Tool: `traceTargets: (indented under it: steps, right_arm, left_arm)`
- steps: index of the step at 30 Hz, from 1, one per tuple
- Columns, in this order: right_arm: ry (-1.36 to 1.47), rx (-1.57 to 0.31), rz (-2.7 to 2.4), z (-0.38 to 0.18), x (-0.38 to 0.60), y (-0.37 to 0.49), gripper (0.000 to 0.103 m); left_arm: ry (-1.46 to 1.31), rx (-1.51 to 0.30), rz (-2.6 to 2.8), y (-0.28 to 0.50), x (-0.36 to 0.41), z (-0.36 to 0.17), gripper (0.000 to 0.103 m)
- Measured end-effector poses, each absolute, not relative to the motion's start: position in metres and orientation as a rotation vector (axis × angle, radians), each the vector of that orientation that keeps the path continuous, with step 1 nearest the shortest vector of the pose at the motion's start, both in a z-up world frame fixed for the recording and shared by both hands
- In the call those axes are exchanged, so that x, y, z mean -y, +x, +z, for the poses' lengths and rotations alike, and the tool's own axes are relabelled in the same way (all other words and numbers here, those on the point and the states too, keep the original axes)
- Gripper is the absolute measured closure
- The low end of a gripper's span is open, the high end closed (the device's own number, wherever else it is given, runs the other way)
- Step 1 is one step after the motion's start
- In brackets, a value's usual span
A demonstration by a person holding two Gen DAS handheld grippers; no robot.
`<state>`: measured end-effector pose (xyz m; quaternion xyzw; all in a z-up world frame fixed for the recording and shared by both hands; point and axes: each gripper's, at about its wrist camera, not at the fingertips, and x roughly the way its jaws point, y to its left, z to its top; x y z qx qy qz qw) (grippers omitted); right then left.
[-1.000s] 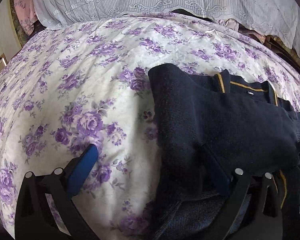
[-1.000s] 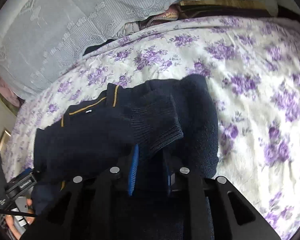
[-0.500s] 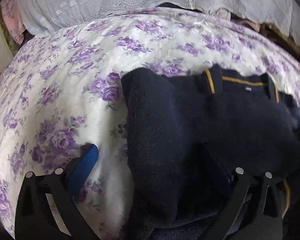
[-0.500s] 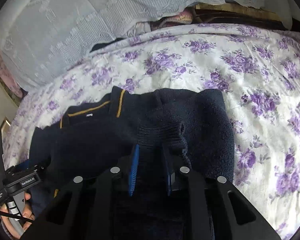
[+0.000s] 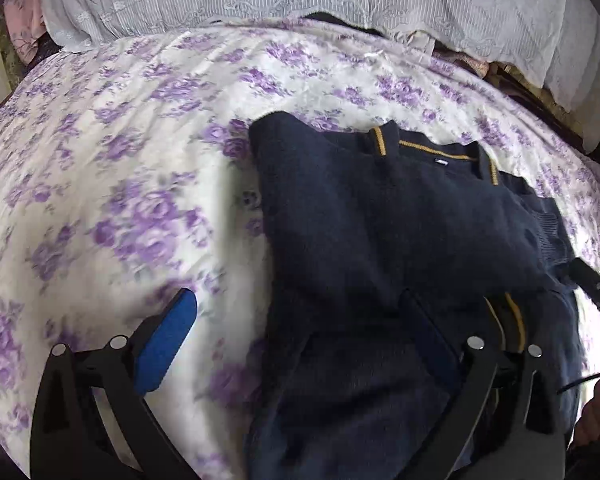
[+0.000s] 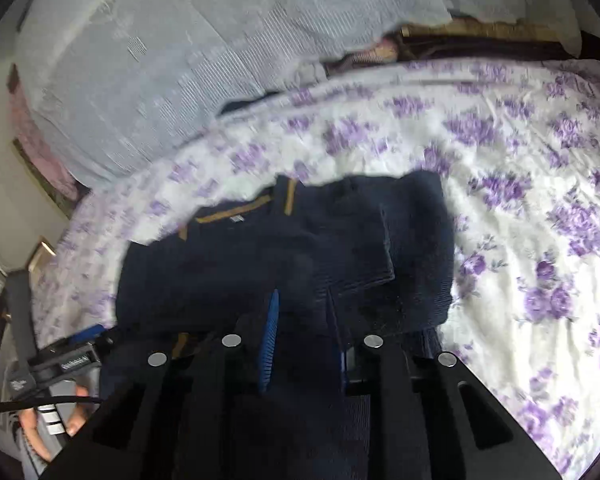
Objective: Fold small clothes
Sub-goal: 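Move both open tools to the ribbed hem of the navy cardigan, then grasp the ribbed hem with the left tool while the right tool grasps the hem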
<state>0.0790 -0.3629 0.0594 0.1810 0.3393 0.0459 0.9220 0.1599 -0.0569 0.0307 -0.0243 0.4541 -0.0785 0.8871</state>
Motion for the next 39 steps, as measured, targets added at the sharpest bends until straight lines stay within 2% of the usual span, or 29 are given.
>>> traceTargets:
  steps: [1, 3, 6, 8, 9, 10, 11, 15, 21, 23, 28, 31, 36, 39]
  right_arm:
    - [0.358, -0.669, 0.104, 0.07, 0.365, 0.059, 0.07]
    - [0.358, -0.649, 0.116, 0.077, 0.372, 0.015, 0.066]
    - [0.378, -0.733, 0.14, 0.051, 0.378, -0.032, 0.066]
    - [0.403, -0.873, 0.122, 0.015, 0.379, -0.047, 0.067]
    - [0.444, -0.854, 0.128, 0.008, 0.384, -0.06, 0.073]
    - [0.444, -0.831, 0.089, 0.014, 0.387, -0.074, 0.076]
    - [0.458, -0.827, 0.095, 0.022, 0.39, -0.085, 0.074]
    - [0.48, -0.7, 0.126, 0.066, 0.406, -0.142, 0.072]
    - [0.439, -0.313, -0.035, 0.121, 0.456, -0.256, 0.07]
    - [0.461, -0.325, -0.106, 0.114, 0.481, -0.257, 0.064]
    - [0.644, -0.655, 0.047, 0.038, 0.466, -0.191, 0.064]
    - [0.687, -0.781, 0.11, 0.003, 0.436, -0.156, 0.065]
    - [0.69, -0.813, 0.144, 0.003, 0.422, -0.14, 0.065]
    - [0.678, -0.836, 0.153, -0.003, 0.416, -0.126, 0.066]
  left_arm:
    - [-0.051, -0.941, -0.174, 0.146, 0.049, 0.033, 0.005]
    - [-0.061, -0.959, -0.197, 0.114, 0.033, 0.031, 0.005]
    - [-0.092, -1.026, -0.244, 0.065, 0.015, 0.009, 0.005]
    - [-0.047, -1.026, -0.257, 0.03, 0.019, -0.002, 0.005]
    - [-0.001, -1.019, -0.249, 0.015, 0.025, -0.002, 0.005]
    - [0.014, -1.022, -0.259, 0.004, 0.029, -0.002, 0.005]
    - [0.005, -1.026, -0.289, -0.005, 0.031, 0.0, 0.005]
    - [-0.03, -1.066, -0.417, -0.032, 0.038, 0.002, 0.005]
    - [-0.087, -1.052, -0.449, -0.04, 0.041, 0.001, 0.005]
    - [-0.092, -1.054, -0.447, -0.04, 0.042, 0.001, 0.005]
    - [-0.164, -1.079, -0.446, -0.022, 0.038, 0.003, 0.005]
    - [-0.201, -1.092, -0.459, -0.014, 0.037, 0.003, 0.005]
    - [-0.187, -1.086, -0.475, -0.014, 0.04, 0.002, 0.005]
    - [-0.181, -1.065, -0.491, -0.014, 0.047, 0.003, 0.009]
